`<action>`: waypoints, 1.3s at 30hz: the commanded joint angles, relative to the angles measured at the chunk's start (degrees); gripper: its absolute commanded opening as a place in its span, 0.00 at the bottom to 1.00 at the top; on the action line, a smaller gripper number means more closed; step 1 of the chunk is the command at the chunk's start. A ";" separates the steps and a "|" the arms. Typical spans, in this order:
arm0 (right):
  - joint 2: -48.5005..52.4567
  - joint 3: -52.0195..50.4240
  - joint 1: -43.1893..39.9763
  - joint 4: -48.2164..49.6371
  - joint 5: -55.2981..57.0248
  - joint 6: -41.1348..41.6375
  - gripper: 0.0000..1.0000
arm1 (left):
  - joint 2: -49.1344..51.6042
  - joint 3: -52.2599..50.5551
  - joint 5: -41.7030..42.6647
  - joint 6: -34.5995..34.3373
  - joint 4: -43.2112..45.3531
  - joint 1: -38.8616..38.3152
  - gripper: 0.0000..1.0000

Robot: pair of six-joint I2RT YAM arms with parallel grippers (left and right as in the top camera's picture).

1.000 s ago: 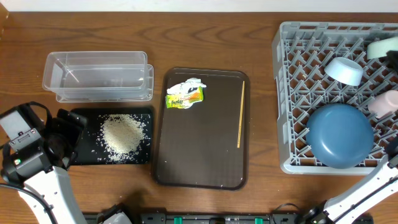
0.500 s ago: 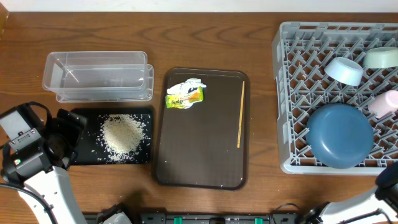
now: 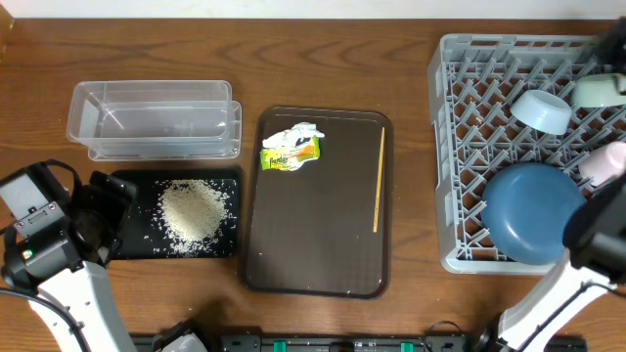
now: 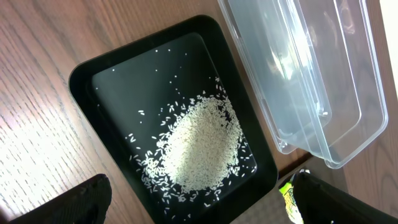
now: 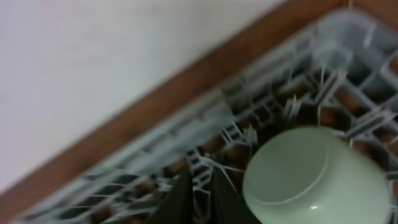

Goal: Sort waste into correct bins and load items into the dishwasher rack
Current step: 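Carry the light-green bowl into the rack's upper right and release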

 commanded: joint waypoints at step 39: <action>-5.29 0.04 -8.61 -14.29 4.70 -0.57 0.10 | -0.02 1.11 -0.76 -0.09 0.07 0.20 0.96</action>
